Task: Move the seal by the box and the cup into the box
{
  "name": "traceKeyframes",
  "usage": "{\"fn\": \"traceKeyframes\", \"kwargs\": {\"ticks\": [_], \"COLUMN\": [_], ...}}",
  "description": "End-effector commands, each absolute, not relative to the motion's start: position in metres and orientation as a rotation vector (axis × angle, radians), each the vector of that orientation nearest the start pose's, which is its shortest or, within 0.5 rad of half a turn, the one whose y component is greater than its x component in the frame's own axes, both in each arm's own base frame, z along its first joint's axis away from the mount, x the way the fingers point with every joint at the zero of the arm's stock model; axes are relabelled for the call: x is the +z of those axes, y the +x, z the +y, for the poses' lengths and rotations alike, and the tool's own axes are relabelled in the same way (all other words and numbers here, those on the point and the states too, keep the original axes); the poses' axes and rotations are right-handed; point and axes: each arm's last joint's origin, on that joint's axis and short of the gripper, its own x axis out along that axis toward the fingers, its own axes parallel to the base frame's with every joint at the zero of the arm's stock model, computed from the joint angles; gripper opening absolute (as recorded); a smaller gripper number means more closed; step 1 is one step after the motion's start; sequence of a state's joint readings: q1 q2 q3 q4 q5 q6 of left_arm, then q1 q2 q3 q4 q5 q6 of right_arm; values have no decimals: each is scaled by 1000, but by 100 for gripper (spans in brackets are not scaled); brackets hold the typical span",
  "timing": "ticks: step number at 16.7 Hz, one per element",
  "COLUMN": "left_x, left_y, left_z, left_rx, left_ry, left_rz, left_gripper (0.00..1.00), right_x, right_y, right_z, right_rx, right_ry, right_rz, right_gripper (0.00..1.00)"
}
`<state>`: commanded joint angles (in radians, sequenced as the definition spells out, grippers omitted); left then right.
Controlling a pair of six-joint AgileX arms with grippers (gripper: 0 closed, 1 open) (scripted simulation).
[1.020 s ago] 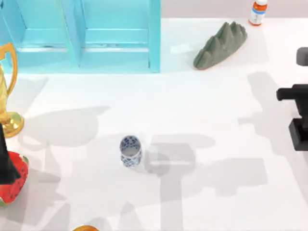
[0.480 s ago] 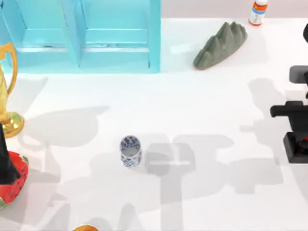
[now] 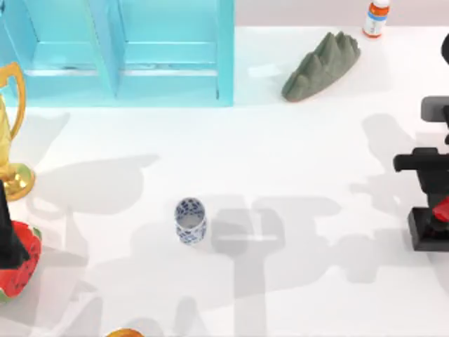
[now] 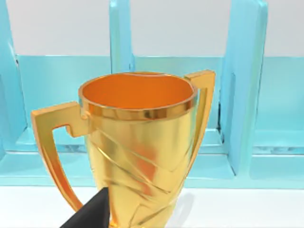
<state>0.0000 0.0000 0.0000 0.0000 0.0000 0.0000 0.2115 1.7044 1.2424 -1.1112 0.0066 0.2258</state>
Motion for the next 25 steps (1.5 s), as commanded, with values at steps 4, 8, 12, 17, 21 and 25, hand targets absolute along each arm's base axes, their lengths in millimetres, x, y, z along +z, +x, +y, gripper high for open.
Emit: {"fn": "traceKeyframes", "kwargs": {"ticks": [4, 8, 12, 17, 21, 25], "left_x": [160, 160, 160, 160, 160, 160], "left_y": [106, 106, 106, 106, 106, 106], "left_z": [-1, -1, -1, -1, -1, -1], "left_rx": [0, 0, 0, 0, 0, 0], "left_ry": [0, 0, 0, 0, 0, 0], "left_rz": [0, 0, 0, 0, 0, 0], "left_gripper": [100, 100, 100, 100, 100, 100], "right_x": [207, 207, 207, 224, 272, 306], "right_y": [300, 300, 300, 304, 305, 300], "right_z": [67, 67, 67, 68, 68, 66], "right_rx": [-15, -15, -15, -14, -19, -16], "right_ry": [4, 4, 4, 1, 3, 5], "right_rz": [1572, 1572, 1572, 1576, 1584, 1572], "right_gripper": [98, 100, 100, 100, 100, 100]}}
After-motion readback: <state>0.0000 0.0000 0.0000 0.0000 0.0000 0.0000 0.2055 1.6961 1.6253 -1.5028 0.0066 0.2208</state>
